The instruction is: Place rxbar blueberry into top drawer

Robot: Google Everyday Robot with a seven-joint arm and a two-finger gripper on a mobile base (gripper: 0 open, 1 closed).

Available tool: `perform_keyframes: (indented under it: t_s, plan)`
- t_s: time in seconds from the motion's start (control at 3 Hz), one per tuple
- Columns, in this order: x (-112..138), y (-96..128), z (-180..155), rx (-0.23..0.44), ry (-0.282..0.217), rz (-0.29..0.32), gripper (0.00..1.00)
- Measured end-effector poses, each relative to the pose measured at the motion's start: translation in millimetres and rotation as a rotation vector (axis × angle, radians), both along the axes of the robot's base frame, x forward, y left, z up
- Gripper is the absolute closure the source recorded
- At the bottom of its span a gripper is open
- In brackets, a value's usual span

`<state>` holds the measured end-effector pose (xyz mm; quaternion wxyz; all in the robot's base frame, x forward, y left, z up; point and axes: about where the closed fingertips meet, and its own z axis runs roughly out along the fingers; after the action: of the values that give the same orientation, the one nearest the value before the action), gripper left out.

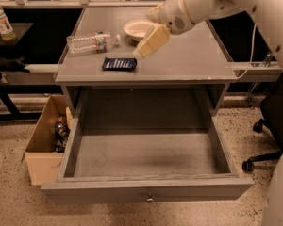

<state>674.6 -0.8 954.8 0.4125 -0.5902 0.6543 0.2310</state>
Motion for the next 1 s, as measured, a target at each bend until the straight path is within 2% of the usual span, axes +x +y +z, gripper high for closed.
perform_keyframes:
  t_s: [0.33,0.67,1.0]
  plan:
    - [-1,16,-26,0.006,0.036,0.026,0.0]
    - [8,36,-76,0.05,0.096,0.037,0.0]
    - [18,42,-98,0.075,0.112,0.031,0.0]
